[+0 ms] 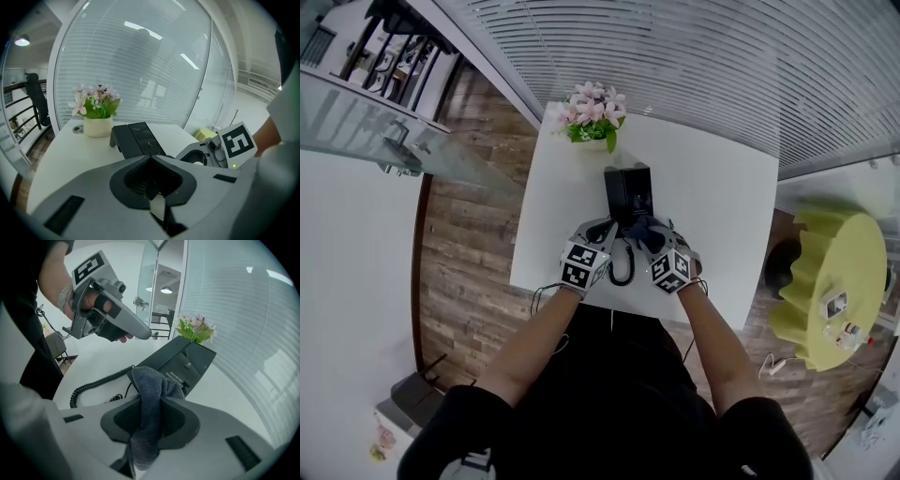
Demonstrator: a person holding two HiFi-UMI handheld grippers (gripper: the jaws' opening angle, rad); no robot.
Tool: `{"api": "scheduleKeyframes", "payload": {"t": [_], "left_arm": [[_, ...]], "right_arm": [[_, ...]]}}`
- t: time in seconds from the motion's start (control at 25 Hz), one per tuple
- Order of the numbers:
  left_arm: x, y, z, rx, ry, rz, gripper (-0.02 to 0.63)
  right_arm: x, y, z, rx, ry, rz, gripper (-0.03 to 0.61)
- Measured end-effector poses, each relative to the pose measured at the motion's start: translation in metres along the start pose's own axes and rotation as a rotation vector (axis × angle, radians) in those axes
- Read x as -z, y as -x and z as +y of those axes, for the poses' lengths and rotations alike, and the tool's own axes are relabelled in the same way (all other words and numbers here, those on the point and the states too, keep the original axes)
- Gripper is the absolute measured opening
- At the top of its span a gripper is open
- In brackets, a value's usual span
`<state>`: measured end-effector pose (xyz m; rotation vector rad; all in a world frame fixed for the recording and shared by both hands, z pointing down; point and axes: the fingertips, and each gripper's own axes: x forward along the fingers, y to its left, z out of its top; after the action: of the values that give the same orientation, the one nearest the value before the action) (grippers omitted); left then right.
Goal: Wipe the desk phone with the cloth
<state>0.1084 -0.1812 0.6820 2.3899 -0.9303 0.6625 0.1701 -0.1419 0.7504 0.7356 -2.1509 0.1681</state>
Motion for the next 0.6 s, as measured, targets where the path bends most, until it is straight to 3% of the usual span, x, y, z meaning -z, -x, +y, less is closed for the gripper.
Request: {"api": "scheduleKeyframes", "payload": {"t": [0.2,0.36,0.6], "left_arm": [[-0.011,0.014,-0.001,0.006,-0.019,-0.018,0.011],[-0.033,0.034,-0.002,0.025,-0.026,-0.065,0.011],[-0.100,0.080,-0.011,0.070,-0.074,-0.204,0.011]], "right_arm": [[-0.001,0.010,0.011,-0.035,-0.059,0.000,0.109],[-0.042,0.042,-0.002,0.001,-0.172,-0.140,0.109],[-0.129,0.117,-0.034,0.070,-0.258,-0.387,0.109]]}}
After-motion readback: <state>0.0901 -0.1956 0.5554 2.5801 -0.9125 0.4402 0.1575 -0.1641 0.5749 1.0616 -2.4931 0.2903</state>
